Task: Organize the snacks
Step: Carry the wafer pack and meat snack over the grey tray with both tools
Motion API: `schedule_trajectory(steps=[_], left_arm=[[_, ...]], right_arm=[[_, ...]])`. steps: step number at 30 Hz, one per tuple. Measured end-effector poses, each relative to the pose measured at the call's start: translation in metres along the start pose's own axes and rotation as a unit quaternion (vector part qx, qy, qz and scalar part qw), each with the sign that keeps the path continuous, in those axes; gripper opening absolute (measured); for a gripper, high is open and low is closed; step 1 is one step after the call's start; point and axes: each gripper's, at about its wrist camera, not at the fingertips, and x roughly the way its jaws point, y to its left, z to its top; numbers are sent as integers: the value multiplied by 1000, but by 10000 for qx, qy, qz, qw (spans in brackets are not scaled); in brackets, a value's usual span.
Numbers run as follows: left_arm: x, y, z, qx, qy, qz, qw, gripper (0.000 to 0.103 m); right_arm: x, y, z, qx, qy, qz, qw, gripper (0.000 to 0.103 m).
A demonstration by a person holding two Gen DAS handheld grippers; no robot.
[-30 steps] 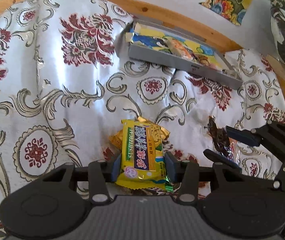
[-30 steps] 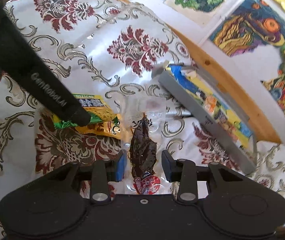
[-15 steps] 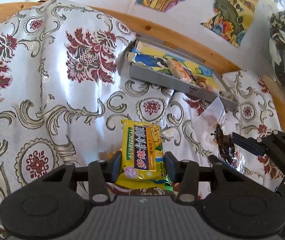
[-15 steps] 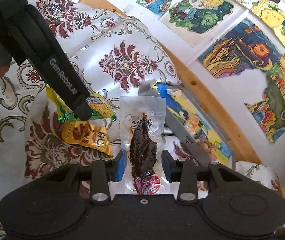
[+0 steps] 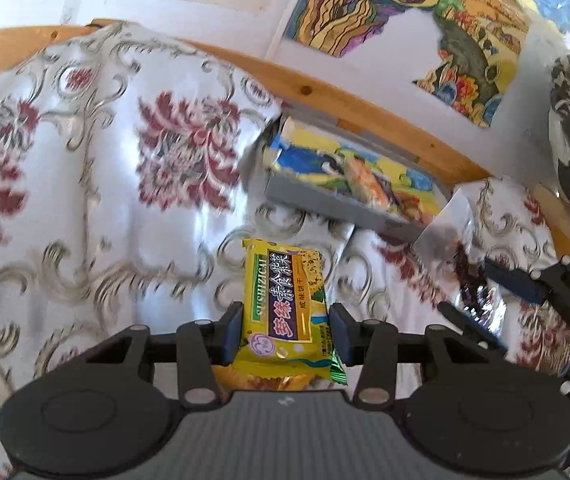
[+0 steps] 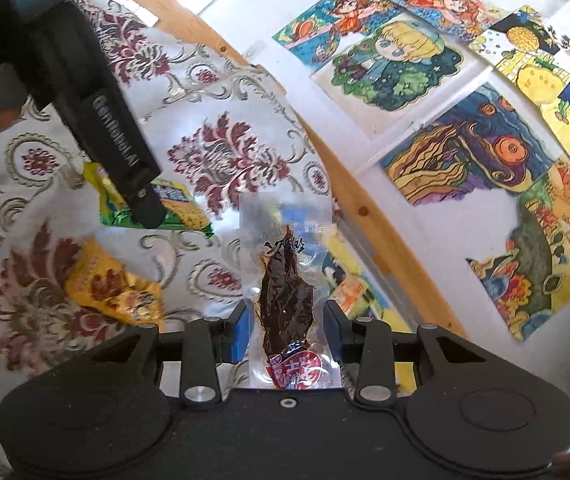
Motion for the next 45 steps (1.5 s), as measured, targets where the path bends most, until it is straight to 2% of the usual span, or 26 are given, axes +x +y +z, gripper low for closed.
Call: schedule_trajectory(steps=[5, 8, 13, 19, 24, 30, 34, 38, 45], left_arm=[[20, -18, 32, 134, -196, -10, 9997, 49], [37, -28, 53, -18, -292, -23, 9996, 49], [75, -56, 90, 46, -379, 7, 9993, 49], [124, -104, 120, 416, -423, 49, 9982, 49], [167, -134, 132, 519, -252, 85, 9983, 49], [207, -153, 138, 551, -83, 136, 9984, 49], [225, -156, 140, 498, 96, 183, 9985, 49], [238, -157, 140, 467, 290, 237, 9982, 49], [252, -151, 137, 282, 451, 353, 9980, 49]], right_arm=[[28, -28, -13, 556, -89, -386, 9977, 40], [50, -48, -24, 1047, -76, -751, 9916, 40], [78, -83, -39, 1552, -181, -1361, 9783, 40], [108, -132, -56, 2340, -203, -1666, 9576, 40], [125, -165, -75, 3106, -216, -1595, 9368, 40], [148, -181, -94, 3752, -39, -1273, 9182, 40], [161, -187, -105, 4226, 119, -1031, 9003, 41], [168, -185, -114, 4460, 238, -886, 8903, 41], [180, -193, -128, 4955, 393, -724, 8647, 42]])
